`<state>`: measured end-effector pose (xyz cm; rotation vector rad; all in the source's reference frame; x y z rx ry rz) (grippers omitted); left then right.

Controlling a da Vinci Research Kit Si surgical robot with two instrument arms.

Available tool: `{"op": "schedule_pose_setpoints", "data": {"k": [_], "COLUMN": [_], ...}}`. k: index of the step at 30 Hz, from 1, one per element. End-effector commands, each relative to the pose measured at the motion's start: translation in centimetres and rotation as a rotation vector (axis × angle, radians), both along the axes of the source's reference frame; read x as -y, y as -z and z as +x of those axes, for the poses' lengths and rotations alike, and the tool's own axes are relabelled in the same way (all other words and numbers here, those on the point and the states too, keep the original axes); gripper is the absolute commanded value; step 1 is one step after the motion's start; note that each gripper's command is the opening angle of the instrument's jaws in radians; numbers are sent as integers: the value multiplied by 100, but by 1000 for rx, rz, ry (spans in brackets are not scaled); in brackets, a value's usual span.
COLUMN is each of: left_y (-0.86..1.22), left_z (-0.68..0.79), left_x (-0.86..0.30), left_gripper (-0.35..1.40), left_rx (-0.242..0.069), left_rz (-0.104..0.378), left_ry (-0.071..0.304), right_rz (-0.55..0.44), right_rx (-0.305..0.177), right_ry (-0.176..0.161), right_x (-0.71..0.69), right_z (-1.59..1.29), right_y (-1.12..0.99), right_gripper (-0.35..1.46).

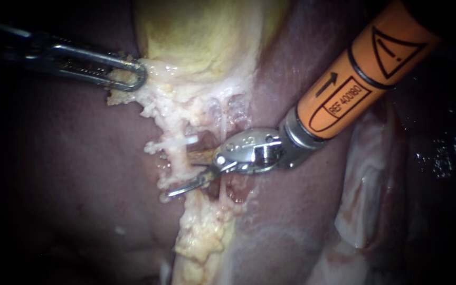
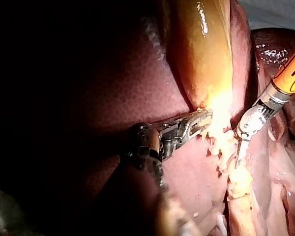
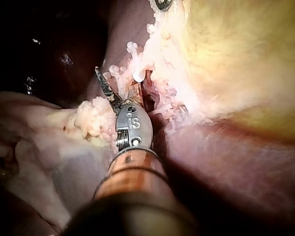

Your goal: Go to the cutting position left tube

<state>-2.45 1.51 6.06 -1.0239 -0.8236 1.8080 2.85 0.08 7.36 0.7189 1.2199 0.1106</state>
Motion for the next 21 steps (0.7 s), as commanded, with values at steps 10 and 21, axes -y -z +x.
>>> {"op": "schedule_pose_setpoints", "data": {"k": [10, 21], "left_y": [-1, -2], "left_z": [-1, -1], "left_x": [0, 0], "left_gripper": [-35, -35], "left_rx": [-1, -1], "left_rz": [0, -1], "left_ry": [0, 1], "right_rz": [62, 130], "right_rx": [-36, -15], "right_ry": [-45, -52], "right_x": [-2, 2], "right_z": [25, 26], "right_y": [1, 14], "right_gripper": [133, 131]}}
